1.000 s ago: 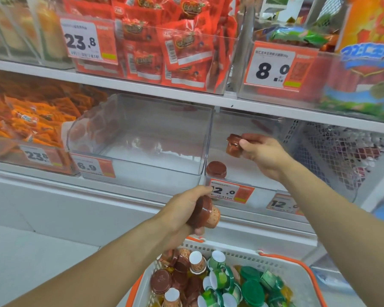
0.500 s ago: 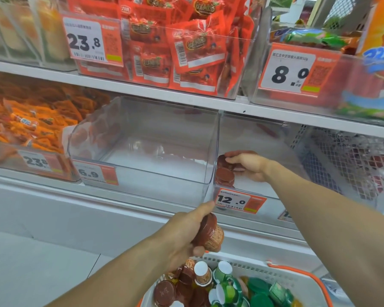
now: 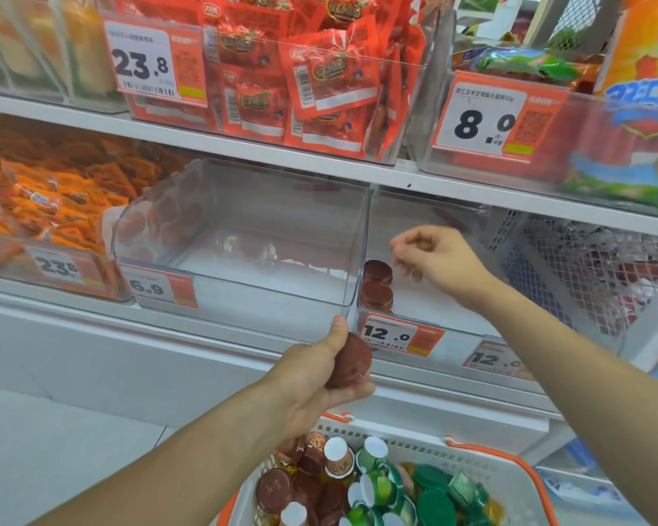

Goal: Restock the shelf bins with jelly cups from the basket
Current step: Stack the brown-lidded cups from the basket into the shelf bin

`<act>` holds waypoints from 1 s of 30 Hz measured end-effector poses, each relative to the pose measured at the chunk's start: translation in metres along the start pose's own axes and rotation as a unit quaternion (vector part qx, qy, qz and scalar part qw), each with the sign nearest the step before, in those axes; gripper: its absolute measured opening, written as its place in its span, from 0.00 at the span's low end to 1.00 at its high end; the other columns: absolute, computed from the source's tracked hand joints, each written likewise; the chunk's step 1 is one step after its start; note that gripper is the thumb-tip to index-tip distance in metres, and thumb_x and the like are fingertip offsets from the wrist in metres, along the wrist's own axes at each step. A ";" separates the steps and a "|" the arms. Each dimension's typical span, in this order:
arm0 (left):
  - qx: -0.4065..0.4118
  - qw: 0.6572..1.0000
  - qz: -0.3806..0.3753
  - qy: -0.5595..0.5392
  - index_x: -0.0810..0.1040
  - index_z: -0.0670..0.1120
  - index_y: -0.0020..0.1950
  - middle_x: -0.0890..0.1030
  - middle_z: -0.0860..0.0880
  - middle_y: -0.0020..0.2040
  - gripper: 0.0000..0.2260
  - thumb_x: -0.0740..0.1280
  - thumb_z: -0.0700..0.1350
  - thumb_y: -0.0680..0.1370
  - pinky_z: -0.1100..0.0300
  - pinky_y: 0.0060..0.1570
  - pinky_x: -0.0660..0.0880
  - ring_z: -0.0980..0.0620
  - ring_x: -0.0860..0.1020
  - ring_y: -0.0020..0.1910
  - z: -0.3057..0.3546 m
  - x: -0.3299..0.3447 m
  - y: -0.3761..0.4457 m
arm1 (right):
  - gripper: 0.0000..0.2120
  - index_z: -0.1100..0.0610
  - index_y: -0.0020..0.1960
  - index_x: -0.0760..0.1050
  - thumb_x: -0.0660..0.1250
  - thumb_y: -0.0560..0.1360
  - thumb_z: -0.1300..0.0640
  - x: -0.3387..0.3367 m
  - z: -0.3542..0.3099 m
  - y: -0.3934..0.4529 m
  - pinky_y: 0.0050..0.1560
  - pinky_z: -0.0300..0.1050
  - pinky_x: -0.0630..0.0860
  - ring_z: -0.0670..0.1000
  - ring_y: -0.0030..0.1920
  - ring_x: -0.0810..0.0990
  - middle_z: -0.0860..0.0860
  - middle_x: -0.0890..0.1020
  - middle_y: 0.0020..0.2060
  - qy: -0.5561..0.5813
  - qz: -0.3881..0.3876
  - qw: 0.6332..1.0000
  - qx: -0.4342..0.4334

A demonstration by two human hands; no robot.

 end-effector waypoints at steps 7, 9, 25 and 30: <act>0.007 0.997 -0.006 -0.076 0.79 0.38 0.49 0.81 0.39 0.44 0.13 0.70 0.48 0.79 0.45 0.49 0.82 0.43 0.81 0.47 0.011 0.014 -0.014 | 0.21 0.54 0.60 0.77 0.74 0.71 0.47 0.042 -0.010 -0.097 0.34 0.44 0.78 0.50 0.36 0.82 0.54 0.82 0.42 -0.049 -0.195 0.979 0.025; 0.009 0.995 -0.013 -0.097 0.80 0.37 0.50 0.81 0.39 0.43 0.12 0.69 0.47 0.79 0.41 0.53 0.80 0.40 0.82 0.50 0.009 0.019 -0.016 | 0.17 0.56 0.58 0.77 0.74 0.74 0.51 0.047 0.000 -0.101 0.33 0.45 0.77 0.51 0.34 0.81 0.56 0.81 0.41 0.013 -0.157 0.985 0.073; 0.019 0.993 -0.109 -0.044 0.83 0.39 0.56 0.85 0.42 0.50 0.14 0.74 0.44 0.73 0.48 0.59 0.79 0.45 0.81 0.57 0.000 0.035 -0.007 | 0.10 0.65 0.51 0.80 0.69 0.78 0.57 0.031 0.008 -0.103 0.32 0.42 0.77 0.52 0.32 0.78 0.59 0.84 0.40 0.101 -0.140 0.962 0.214; 0.008 0.997 -0.074 -0.036 0.77 0.39 0.54 0.81 0.36 0.53 0.19 0.66 0.55 0.79 0.42 0.61 0.77 0.37 0.82 0.55 0.006 0.033 -0.008 | 0.10 0.71 0.50 0.79 0.67 0.79 0.63 0.016 0.008 -0.085 0.33 0.42 0.79 0.53 0.29 0.77 0.62 0.80 0.34 0.152 -0.069 0.964 0.205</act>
Point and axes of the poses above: each hand's wrist, its own y-axis towards the middle knuckle, its own x-axis out of the palm, z = x × y, the point moved 7 cm from there along y, towards the middle knuckle
